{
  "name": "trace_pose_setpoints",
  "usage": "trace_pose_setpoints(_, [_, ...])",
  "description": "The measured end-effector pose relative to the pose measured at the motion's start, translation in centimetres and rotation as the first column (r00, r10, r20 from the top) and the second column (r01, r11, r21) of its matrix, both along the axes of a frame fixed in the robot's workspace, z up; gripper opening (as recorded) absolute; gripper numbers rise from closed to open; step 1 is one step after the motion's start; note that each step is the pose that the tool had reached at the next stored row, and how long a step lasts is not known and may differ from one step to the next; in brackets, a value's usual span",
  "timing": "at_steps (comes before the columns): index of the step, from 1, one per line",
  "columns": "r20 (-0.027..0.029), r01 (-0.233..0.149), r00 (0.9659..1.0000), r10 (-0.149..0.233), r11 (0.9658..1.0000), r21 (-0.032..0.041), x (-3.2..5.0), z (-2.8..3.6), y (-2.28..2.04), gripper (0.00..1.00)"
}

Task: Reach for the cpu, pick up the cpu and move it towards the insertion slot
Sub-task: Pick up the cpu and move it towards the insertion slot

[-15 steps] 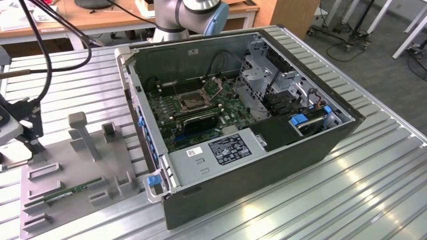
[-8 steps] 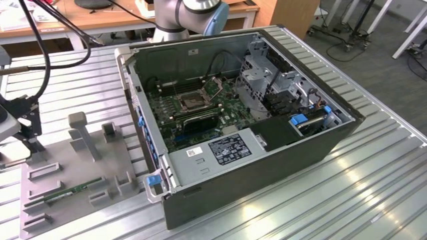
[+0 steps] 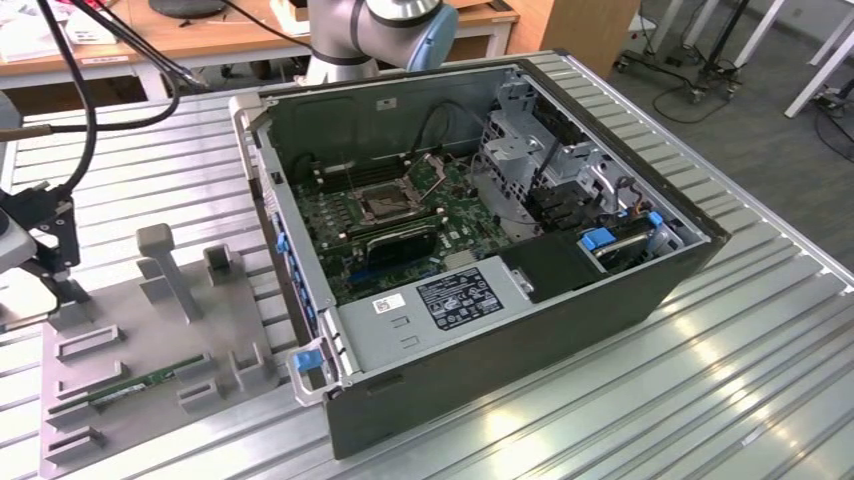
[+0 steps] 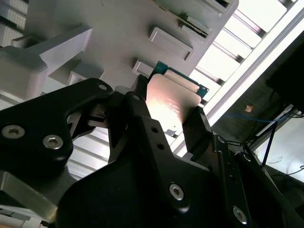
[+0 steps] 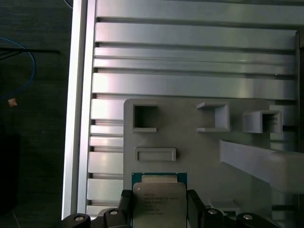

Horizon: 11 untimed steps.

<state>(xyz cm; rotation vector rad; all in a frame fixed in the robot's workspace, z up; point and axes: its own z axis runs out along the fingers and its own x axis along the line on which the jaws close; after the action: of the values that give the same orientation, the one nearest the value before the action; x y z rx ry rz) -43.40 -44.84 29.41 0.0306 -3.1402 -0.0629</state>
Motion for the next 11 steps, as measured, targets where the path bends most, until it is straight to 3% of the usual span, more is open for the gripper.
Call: trace_pose_setpoints(11, [-0.0003, 0.0, 1.0, 0.0, 1.0, -0.0003, 0.0, 0.33, 0.0, 0.54])
